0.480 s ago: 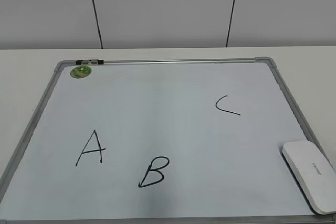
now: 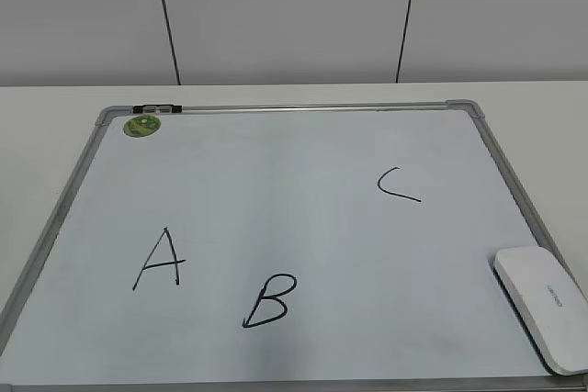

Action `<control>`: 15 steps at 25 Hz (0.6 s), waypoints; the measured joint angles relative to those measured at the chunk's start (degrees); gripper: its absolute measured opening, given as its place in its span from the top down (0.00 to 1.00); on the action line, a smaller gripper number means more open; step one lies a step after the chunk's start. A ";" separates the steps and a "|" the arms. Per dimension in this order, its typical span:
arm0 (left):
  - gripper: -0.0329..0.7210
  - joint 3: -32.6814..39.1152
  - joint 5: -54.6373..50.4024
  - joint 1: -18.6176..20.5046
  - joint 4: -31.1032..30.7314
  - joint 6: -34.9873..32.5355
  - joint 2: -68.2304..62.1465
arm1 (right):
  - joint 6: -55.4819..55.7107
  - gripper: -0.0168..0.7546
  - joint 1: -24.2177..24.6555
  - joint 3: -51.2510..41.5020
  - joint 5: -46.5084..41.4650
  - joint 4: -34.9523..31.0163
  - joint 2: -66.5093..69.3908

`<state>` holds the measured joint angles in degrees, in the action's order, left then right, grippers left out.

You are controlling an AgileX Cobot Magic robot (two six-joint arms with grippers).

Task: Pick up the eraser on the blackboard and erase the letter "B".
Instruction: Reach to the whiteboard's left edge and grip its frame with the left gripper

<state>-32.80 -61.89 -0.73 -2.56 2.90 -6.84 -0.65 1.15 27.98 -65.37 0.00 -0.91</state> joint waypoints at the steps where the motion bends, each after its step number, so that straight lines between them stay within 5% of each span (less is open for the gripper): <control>1: 0.64 -0.92 0.00 0.00 0.00 0.00 -2.96 | 0.00 0.31 0.00 0.00 0.00 0.00 0.00; 15: 0.63 -23.50 1.26 0.00 0.00 0.85 -57.24 | 0.00 0.31 0.00 0.00 0.00 0.00 0.00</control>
<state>-56.30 -60.63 -0.73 -2.56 3.75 -64.08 -0.65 1.15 27.98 -65.37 0.00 -0.91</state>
